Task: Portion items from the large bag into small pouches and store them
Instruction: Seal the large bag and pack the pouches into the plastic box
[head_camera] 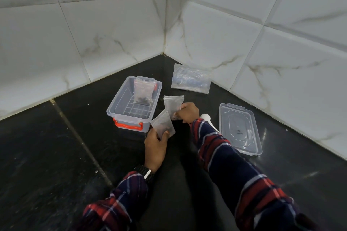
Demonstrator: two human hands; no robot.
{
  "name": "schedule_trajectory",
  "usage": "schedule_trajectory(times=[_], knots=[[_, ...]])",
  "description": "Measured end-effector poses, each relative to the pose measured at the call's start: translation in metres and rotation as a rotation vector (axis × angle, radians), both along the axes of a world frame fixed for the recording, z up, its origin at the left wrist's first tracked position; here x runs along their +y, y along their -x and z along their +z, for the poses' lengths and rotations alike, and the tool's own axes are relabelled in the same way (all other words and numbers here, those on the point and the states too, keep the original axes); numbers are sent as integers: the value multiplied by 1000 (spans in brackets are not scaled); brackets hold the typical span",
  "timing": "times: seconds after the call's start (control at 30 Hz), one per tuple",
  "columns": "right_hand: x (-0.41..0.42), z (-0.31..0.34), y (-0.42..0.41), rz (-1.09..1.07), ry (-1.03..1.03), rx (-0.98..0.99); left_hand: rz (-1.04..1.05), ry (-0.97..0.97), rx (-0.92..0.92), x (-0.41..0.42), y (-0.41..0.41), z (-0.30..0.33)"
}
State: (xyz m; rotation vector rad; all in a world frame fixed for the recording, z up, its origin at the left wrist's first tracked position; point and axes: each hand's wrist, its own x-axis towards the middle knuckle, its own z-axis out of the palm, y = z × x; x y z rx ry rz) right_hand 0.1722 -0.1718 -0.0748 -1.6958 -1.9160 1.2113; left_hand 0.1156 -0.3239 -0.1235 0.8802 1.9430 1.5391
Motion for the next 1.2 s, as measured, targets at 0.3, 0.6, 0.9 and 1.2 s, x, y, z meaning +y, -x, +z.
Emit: schedule_trajectory(times=[0.3,0.6,0.9,1.2], knots=[[-19,36,-31,-33,21,301,-31,-110,72,6,-2,40],[-16,65,-31,-69,27,537,15,-166,108,19,46,101],[-18,64,-10,-66,41,613,-75,48,171,50,124,120],[1,47,-5,-77,60,604,-198,550,277,91,153,94]])
